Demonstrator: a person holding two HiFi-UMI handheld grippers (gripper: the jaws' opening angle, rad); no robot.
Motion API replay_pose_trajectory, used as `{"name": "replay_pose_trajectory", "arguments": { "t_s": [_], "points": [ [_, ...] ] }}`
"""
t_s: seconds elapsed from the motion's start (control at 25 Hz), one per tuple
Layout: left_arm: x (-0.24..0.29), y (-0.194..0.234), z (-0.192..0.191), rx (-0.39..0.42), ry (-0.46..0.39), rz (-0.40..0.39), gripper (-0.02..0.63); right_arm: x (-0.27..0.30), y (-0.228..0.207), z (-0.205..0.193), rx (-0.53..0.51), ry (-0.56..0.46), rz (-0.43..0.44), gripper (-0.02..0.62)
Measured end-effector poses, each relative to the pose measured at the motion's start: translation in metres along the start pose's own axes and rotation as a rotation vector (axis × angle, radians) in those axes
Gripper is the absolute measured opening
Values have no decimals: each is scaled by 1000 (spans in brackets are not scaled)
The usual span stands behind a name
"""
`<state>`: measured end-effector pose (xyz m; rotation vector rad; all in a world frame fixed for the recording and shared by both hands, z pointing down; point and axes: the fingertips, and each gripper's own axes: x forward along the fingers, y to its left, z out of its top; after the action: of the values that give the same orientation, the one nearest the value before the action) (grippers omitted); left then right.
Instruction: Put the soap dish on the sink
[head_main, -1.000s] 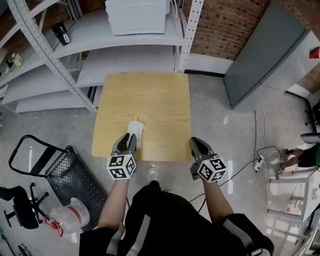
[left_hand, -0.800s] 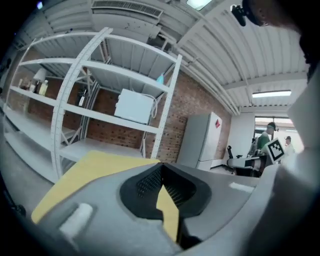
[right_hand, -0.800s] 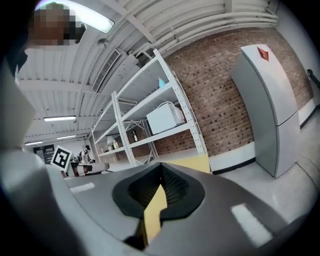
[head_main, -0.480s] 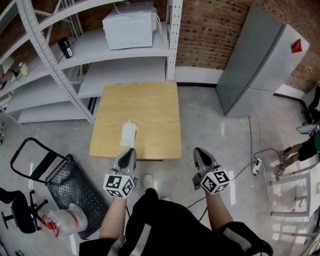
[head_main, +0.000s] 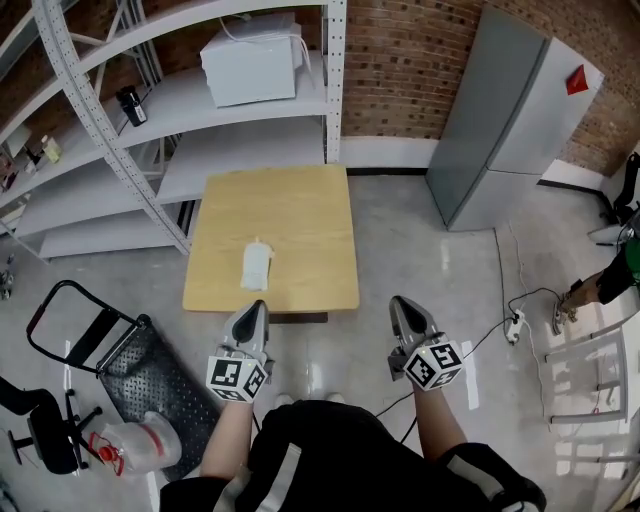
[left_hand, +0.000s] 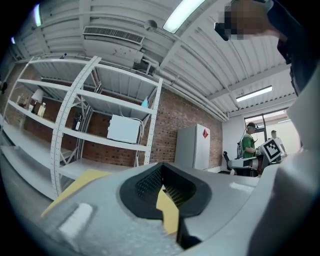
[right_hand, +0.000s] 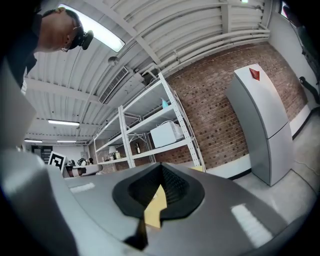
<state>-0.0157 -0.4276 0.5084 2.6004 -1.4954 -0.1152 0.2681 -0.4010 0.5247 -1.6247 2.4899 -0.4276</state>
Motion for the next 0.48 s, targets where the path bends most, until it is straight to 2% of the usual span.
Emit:
{"name": "replay_pose_trajectory", "arguments": {
  "t_s": [0.48],
  "points": [
    [-36, 57, 29, -1, -37, 21, 5, 31, 58, -5, -1, -23, 30, 5]
  ]
}}
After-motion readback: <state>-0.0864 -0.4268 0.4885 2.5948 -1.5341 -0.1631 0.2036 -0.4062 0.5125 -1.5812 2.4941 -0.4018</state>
